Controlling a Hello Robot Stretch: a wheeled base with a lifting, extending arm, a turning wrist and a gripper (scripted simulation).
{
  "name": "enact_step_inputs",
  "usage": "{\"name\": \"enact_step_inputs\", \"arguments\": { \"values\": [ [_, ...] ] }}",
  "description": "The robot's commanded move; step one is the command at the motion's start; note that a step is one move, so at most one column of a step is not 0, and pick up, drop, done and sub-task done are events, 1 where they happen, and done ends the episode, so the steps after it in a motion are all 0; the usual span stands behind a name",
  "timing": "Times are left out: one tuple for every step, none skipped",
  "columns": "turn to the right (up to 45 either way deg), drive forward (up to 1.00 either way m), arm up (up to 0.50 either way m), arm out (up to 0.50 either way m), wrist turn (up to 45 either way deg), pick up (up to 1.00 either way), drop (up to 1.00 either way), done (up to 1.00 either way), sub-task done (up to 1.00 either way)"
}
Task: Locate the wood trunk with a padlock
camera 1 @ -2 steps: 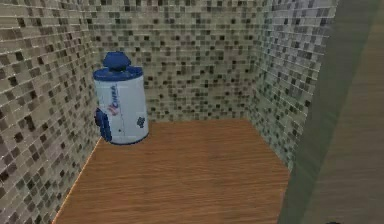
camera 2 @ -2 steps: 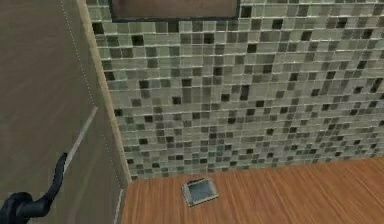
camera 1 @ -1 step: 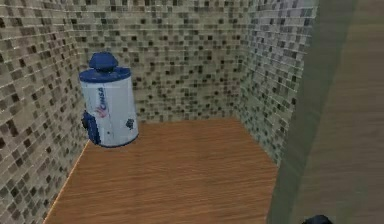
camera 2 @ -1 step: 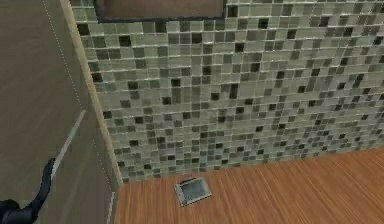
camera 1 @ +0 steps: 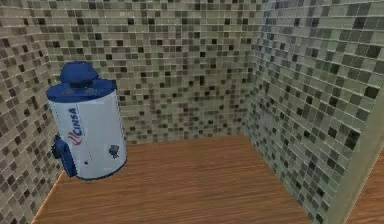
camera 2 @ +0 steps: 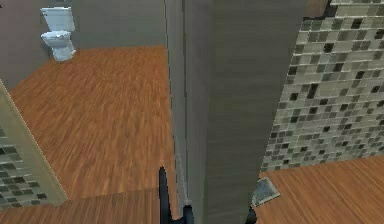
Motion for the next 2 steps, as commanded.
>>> {"name": "enact_step_inputs", "arguments": {
  "values": [
    [9.0, 0.00, 0.00, 0.00, 0.0, 0.00, 0.00, 0.00, 0.00],
    [0.0, 0.35, 0.00, 0.00, 0.0, 0.00, 0.00, 0.00, 0.00]
  ]
}}
